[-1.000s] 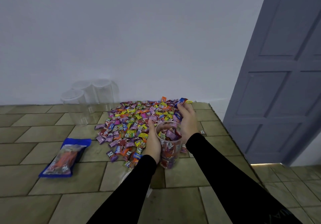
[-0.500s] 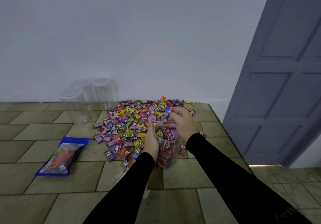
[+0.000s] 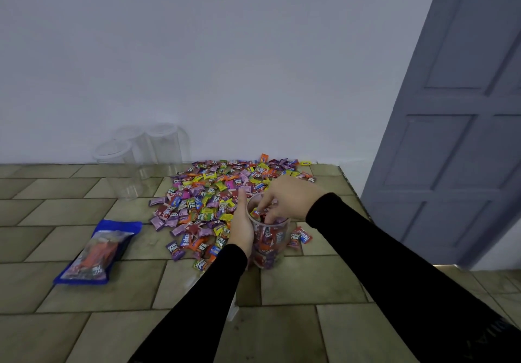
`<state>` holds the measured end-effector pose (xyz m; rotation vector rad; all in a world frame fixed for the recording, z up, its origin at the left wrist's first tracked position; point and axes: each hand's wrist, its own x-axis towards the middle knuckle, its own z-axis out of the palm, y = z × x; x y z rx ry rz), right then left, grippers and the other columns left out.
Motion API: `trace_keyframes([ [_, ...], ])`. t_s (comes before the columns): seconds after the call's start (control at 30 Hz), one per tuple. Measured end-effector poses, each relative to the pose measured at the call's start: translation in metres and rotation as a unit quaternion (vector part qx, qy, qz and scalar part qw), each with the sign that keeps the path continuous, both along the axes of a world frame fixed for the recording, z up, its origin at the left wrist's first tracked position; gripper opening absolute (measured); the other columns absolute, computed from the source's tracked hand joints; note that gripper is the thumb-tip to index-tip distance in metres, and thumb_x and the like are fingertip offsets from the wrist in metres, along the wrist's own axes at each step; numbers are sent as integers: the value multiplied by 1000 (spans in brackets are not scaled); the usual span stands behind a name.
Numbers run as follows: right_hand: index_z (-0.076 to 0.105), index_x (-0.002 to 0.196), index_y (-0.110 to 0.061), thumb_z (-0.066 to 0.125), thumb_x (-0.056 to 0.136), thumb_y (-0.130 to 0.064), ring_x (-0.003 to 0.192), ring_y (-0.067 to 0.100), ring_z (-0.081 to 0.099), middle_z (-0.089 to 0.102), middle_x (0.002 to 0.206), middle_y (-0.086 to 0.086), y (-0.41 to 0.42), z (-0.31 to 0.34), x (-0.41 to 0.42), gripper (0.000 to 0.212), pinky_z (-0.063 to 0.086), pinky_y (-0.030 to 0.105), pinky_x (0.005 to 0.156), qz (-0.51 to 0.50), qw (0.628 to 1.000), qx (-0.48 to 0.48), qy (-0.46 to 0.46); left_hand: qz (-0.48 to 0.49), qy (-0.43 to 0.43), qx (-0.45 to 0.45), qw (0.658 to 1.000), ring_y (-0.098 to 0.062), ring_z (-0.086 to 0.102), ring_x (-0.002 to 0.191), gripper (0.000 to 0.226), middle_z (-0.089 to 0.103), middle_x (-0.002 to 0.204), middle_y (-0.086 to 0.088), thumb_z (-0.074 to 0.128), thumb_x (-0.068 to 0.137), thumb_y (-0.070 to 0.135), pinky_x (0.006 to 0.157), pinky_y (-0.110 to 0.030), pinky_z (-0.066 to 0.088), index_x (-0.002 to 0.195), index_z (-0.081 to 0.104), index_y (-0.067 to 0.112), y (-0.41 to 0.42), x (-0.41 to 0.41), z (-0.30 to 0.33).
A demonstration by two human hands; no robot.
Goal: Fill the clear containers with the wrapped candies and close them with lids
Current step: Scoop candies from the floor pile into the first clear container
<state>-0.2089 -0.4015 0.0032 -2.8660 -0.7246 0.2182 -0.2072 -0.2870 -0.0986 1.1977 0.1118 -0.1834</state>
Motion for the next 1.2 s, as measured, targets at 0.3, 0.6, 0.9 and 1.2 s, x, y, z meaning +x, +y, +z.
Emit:
trace_keyframes([
  [0.3,76,94,-8,67,84,-7,74,17,56,66,83,-1,16,-12,9,13,41,25,73,10,999,-50,15,-13,0,28,1000,-14,73,74,65,76,81,-7,29,100,54,63,-23,55,108,69,4,1,-3,5],
  [0.6,74,104,-19,67,87,-31,96,10,60,70,107,-5,-25,22,4,21,44,22,79,-46,991,105,-63,-1,-87,182,980,-25,68,101,30,75,101,-1,46,100,30,93,-42,50,96,74,19,22,9,33],
  [0.9,70,108,-18,58,94,-27,101,16,63,69,111,-2,-91,-18,42,21,49,27,86,-171,984,31,-45,-59,-145,410,899,-18,58,110,28,59,125,0,46,98,20,91,-30,45,121,62,16,-40,30,104],
  [1.2,68,108,-11,59,93,-28,108,23,60,66,116,7,-146,-47,90,25,47,31,92,-225,973,59,2,-117,-162,661,723,-32,54,117,29,54,132,-18,46,92,2,96,-36,47,120,53,3,-122,83,111],
])
